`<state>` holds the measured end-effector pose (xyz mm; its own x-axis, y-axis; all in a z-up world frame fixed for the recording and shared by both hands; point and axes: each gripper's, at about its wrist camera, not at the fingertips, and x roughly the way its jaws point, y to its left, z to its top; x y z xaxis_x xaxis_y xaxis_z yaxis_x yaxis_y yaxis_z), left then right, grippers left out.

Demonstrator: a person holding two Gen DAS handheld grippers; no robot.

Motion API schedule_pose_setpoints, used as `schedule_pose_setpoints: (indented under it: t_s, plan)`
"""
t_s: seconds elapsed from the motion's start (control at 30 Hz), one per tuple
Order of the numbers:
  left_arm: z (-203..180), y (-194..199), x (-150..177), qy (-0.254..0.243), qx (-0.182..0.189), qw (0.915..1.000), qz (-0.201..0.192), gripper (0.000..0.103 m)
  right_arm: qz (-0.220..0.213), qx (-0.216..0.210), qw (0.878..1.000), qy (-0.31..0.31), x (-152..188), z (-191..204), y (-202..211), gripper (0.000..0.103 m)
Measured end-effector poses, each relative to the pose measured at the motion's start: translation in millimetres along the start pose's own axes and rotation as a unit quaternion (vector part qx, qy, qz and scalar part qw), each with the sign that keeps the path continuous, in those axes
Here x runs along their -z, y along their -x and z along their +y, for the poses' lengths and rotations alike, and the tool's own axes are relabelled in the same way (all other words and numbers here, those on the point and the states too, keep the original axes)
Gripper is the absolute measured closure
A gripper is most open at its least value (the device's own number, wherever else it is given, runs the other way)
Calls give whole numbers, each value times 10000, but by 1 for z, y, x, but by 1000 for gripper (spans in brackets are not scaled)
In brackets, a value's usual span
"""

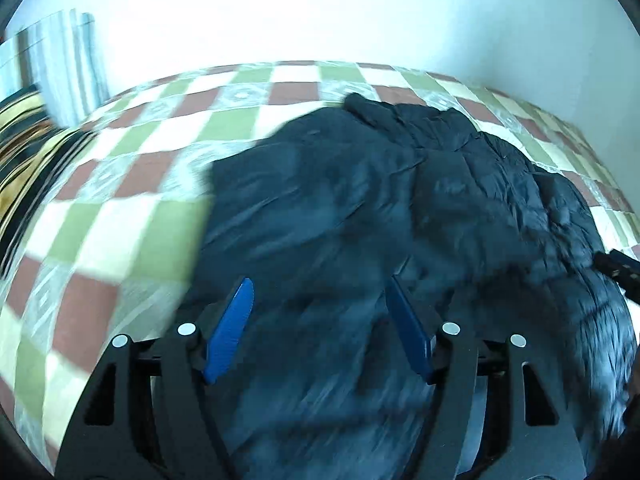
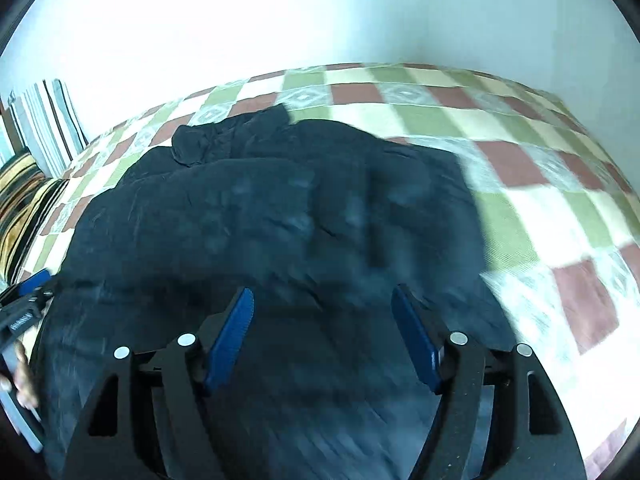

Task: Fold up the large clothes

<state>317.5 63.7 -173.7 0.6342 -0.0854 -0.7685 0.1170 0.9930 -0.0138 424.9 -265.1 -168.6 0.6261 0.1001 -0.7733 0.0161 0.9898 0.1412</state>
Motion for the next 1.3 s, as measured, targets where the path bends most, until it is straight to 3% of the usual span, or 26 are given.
schedule_pose_setpoints:
  t_s: [0.17, 0.33, 0.43, 0.57, 0.63, 0.83, 0.97, 1.03, 1.13, 1.3]
  plan:
    - [54, 59, 65, 294, -283, 9992, 46, 31, 97, 239, 9993, -281, 51, -58, 46, 31]
    - [93, 93, 118, 751, -246, 9964, 300, 29, 301, 473, 9966, -608, 105, -106, 75, 28]
    - [110, 105, 149, 1205, 167, 9913, 493, 28, 458, 389, 9948, -820, 130, -123, 80, 28]
    - [109, 108, 174, 1283, 411, 9892, 580, 26, 634, 88, 9915, -1136, 157, -133, 80, 28]
    - [106, 106, 182, 1354, 718, 9857, 701, 26, 608, -40, 9913, -1170, 165, -131, 82, 27]
    - [100, 104, 190, 1457, 965, 9826, 630, 28, 568, -225, 9937, -941, 178, -113, 92, 26]
    - [95, 105, 194, 1437, 1267, 9790, 691, 40, 530, -229, 9947, -845, 185, -107, 99, 33]
    - [92, 105, 194, 1405, 1311, 9789, 695, 42, 537, -276, 9945, -854, 188, -106, 102, 44]
    - [88, 105, 196, 1331, 1377, 9787, 737, 51, 548, -339, 9937, -914, 190, -107, 105, 57]
    - [88, 107, 196, 1375, 1558, 9755, 720, 86, 534, -599, 9913, -1045, 191, -107, 110, 80]
